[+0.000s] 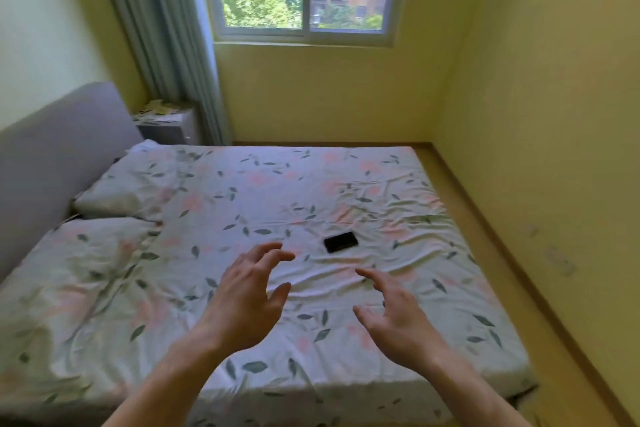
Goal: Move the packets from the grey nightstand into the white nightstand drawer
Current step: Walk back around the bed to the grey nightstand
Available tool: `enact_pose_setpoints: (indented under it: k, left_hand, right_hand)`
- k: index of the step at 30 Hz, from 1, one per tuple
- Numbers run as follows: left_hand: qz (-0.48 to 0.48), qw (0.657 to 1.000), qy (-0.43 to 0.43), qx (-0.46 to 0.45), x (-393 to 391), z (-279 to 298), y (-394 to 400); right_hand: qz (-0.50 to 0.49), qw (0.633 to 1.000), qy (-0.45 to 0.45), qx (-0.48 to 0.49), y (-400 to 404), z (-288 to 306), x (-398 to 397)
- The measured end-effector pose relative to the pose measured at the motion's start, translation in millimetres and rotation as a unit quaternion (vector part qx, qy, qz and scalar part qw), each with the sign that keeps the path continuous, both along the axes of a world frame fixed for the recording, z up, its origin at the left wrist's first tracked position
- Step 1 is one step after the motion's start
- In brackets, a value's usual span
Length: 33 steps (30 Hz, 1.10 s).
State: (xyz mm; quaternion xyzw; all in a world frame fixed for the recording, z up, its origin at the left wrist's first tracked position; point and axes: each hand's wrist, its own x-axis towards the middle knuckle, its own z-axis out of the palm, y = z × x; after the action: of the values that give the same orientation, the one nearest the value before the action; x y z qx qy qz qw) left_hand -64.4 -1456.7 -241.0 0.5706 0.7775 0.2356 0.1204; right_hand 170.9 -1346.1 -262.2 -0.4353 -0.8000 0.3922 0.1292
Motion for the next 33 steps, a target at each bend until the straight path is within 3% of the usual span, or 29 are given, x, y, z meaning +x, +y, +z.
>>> enact_pose_setpoints:
  k: [9,24,33]
  left_hand:
    - [-0.126,0.991,0.032,-0.027,127,14,153]
    - [-0.242,0.970,0.020,-0.033,319,-3,486]
    - [-0.278,0.960,0.026,-0.022,461,2,621]
  right_hand:
    - [-0.085,0.996,0.016,0.031,114,20,155]
    - [-0.220,0.974,0.000,0.046,373,41,361]
    - [-0.253,0.966,0.005,0.050,499,35,498]
